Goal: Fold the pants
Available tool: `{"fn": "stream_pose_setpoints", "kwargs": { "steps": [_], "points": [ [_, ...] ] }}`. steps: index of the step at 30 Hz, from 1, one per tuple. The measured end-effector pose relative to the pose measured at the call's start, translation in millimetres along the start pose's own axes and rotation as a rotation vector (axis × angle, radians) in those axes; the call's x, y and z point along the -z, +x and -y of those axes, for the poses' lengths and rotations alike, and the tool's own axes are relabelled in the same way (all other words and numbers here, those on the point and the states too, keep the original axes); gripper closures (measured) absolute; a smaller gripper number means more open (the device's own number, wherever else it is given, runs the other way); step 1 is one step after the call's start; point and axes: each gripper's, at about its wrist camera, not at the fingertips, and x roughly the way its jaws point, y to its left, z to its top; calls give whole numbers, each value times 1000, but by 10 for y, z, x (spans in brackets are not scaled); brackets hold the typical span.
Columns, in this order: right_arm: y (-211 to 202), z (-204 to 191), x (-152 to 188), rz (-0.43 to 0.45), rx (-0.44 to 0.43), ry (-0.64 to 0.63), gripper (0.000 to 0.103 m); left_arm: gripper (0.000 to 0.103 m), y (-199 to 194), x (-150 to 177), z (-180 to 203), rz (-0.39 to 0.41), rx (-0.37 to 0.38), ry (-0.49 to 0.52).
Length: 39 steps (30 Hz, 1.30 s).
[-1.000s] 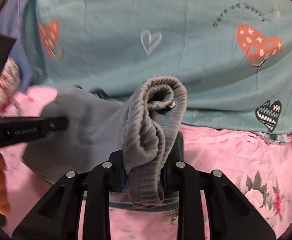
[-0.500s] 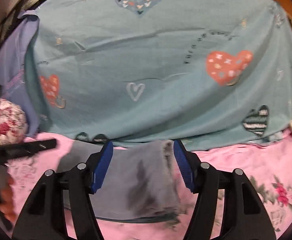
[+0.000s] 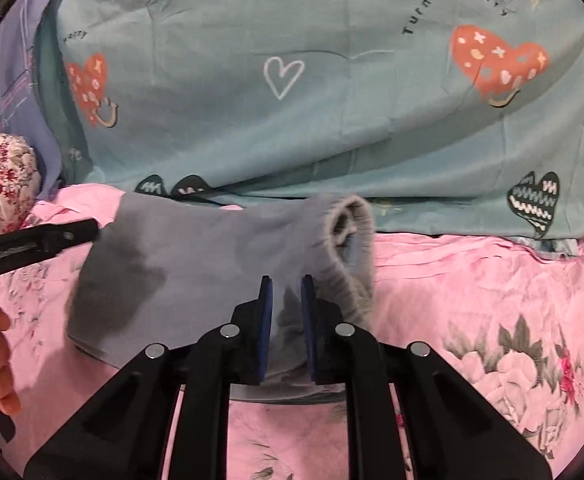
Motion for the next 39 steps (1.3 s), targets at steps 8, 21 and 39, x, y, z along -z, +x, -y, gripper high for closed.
{"fn": "stream_pose_setpoints", "kwargs": {
  "steps": [8, 21, 39],
  "points": [
    [-132, -19, -95, -45, 2, 8, 87, 32, 151, 116, -132, -121, -44, -92],
    [-2676, 201, 498, 160, -17, 30, 1, 2, -2504, 980, -88, 72, 59, 51],
    [-4327, -270, 1910, 141, 47, 25, 1, 2, -4062, 2696, 108, 47, -28, 146]
  ]
}}
